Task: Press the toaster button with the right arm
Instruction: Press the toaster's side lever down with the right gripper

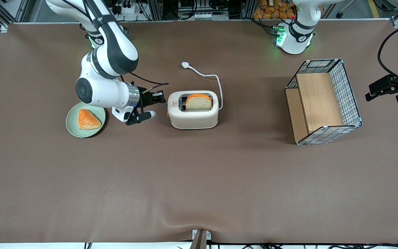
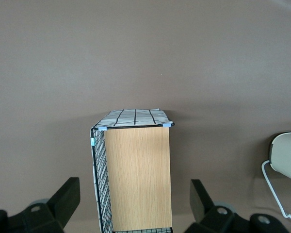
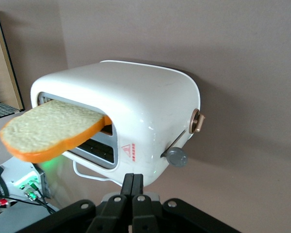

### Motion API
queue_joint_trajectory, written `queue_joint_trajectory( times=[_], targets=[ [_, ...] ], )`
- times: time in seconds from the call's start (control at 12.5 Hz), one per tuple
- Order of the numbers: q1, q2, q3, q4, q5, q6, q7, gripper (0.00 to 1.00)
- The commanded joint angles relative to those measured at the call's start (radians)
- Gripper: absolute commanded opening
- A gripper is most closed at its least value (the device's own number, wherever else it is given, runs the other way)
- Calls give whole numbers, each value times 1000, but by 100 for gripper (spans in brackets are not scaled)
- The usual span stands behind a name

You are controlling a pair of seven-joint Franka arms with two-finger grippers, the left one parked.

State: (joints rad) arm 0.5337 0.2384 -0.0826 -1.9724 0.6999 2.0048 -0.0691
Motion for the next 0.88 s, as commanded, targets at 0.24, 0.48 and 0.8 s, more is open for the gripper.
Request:
queue_joint_trajectory(
  times=[0.24, 0.48, 0.8],
  targets=[
    [-34, 58, -2, -42, 156, 11, -155, 0],
    [-49, 70, -2, -49, 168, 9, -188, 0],
    [-70, 107, 0, -49, 184, 8, -257, 0]
  ],
)
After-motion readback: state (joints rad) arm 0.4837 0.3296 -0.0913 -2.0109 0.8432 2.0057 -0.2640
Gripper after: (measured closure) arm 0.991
